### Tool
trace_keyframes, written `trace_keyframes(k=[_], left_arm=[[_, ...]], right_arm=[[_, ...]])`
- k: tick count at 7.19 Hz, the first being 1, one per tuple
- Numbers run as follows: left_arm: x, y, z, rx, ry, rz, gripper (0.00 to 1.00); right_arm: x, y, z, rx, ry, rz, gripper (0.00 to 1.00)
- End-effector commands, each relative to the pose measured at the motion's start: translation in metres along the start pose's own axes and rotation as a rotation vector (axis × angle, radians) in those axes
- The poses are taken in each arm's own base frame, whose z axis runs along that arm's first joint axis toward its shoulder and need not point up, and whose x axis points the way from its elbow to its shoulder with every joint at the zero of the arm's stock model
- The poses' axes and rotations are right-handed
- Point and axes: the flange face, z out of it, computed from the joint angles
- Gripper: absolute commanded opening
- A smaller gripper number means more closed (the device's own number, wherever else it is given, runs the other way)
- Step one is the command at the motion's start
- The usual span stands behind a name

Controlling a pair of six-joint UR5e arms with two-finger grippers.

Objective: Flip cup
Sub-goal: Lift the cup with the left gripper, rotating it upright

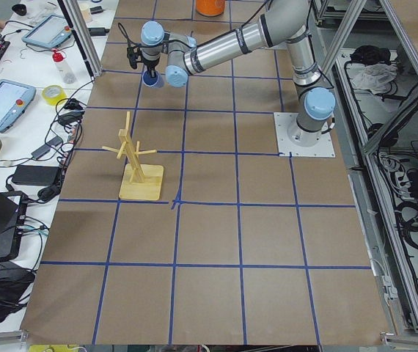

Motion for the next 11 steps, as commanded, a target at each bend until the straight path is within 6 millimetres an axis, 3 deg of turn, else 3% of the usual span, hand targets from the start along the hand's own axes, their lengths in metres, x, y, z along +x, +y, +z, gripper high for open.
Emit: trace_keyframes(k=[1, 3, 6, 9, 11], left_arm=[[-0.028, -0.008, -0.005, -0.004, -0.253, 0.269, 0.00], [-0.058, -0.019, 0.006, -0.026, -0.306, 0.328, 0.00], [-0.088, -0.030, -0.004, -0.035, -0.406, 0.388, 0.00], [-0.089, -0.038, -0.010, 0.086, -0.408, 0.402, 0.00], [-0.094, -0.027, 0.004, 0.096, -0.405, 0.385, 0.00]], right_arm=[[0.000, 0.000, 0.000, 0.000, 0.001, 0.002, 1.00], [0.000, 0.000, 0.000, -0.001, 0.002, 0.002, 1.00], [0.000, 0.000, 0.000, -0.003, 0.002, 0.002, 1.00], [0.000, 0.001, 0.001, -0.006, 0.002, 0.003, 1.00], [0.000, 0.001, 0.001, -0.006, 0.004, 0.003, 1.00]])
